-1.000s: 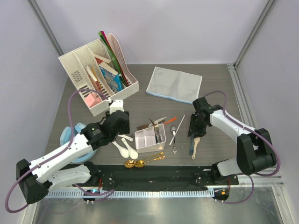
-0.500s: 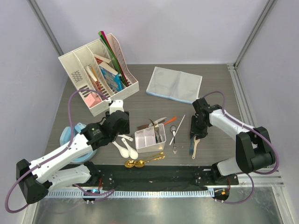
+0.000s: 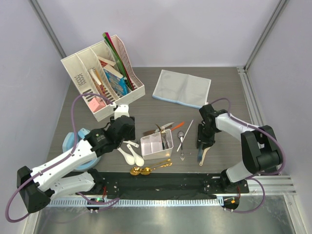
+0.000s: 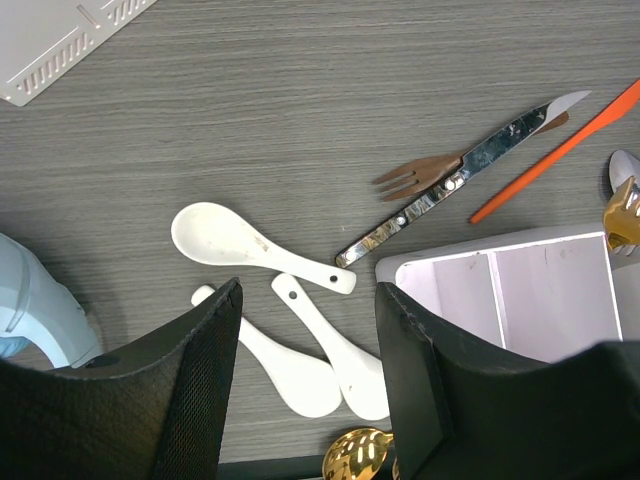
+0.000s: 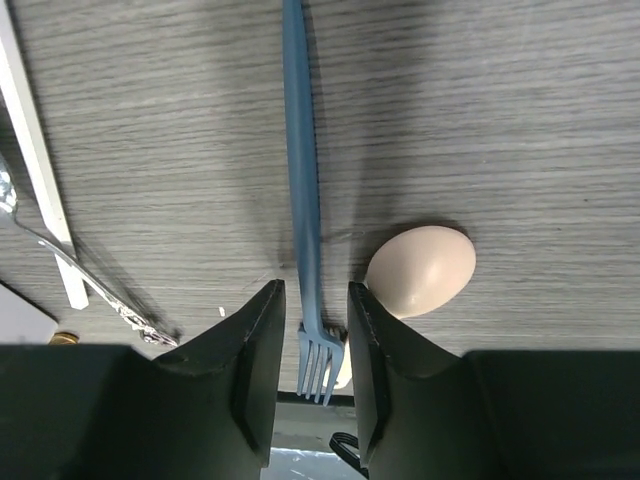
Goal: Sort the eating utensils into containers
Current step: Move the fork to the center of the board, then pick up the fork at the center of the board, then place the fork in the storage box, then pick up the fork at the center of the board.
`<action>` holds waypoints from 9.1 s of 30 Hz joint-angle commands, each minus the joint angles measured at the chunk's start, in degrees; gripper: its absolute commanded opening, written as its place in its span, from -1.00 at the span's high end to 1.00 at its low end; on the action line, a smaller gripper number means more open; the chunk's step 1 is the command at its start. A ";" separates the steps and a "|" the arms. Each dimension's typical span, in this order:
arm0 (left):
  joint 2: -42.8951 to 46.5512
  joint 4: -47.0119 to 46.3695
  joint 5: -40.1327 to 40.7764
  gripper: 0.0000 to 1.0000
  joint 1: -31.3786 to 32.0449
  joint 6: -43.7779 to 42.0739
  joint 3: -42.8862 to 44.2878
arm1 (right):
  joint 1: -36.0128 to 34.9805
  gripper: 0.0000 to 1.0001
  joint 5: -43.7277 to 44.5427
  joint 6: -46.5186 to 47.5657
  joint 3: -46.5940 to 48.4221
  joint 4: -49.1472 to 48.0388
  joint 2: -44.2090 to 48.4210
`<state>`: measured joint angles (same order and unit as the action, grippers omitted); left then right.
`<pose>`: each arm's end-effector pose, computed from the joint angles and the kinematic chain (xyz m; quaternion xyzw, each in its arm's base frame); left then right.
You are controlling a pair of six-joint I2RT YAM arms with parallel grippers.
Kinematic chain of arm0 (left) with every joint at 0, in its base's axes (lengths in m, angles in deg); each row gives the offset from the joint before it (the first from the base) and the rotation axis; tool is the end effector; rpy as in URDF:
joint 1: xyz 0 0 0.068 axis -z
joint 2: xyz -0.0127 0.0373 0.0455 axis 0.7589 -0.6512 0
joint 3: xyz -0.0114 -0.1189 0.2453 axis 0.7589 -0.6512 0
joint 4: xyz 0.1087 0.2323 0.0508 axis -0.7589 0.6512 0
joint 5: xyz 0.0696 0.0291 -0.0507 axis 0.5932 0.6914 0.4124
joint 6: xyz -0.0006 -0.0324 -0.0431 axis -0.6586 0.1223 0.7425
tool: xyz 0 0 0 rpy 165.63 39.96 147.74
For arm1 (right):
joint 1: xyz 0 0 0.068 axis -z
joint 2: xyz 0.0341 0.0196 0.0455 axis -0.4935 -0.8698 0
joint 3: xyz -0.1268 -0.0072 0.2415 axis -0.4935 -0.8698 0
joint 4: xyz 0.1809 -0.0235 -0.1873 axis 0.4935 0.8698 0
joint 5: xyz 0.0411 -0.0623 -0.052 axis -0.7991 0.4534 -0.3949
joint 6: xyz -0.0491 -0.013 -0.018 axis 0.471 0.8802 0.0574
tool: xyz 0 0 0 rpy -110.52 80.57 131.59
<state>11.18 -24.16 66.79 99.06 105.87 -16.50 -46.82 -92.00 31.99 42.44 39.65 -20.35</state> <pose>0.1428 -0.1396 0.2868 -0.0029 0.9007 -0.0617 0.4300 0.2300 0.0750 0.1581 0.0725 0.9949 0.0636 0.0283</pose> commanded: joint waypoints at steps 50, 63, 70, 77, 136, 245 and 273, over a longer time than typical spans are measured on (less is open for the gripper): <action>-1.86 4.32 -0.08 -0.11 -0.21 -3.00 6.51 | 19.63 0.86 3.66 -75.36 -6.62 -39.55 -11.67; -2.84 2.83 -2.46 -0.08 -0.30 -0.45 7.31 | 19.19 -0.33 8.92 -67.43 -3.65 -36.16 -9.76; -3.90 2.49 -3.42 -0.07 -0.21 -0.89 6.60 | 18.84 -0.38 12.00 -39.38 2.51 -23.14 0.80; -3.54 0.64 -4.13 -0.08 -0.21 -2.21 4.76 | 18.22 -0.34 11.47 -1.15 18.67 -12.25 -1.29; -12.59 3.80 -9.67 -0.06 -0.30 -4.76 11.43 | 11.28 -0.21 -6.19 48.81 37.06 -5.47 -29.78; -16.02 -0.06 -7.99 -0.17 -5.57 4.02 2.13 | -28.45 0.15 0.74 10.67 -1.79 -41.50 29.54; -18.22 1.25 6.68 -0.12 -6.71 40.77 -5.09 | -28.36 -0.02 19.29 20.33 -1.43 -35.61 43.52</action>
<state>-7.42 -24.94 69.30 93.07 144.01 -23.98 -75.00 -75.96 50.68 40.87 5.44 21.66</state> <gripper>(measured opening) 0.545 0.501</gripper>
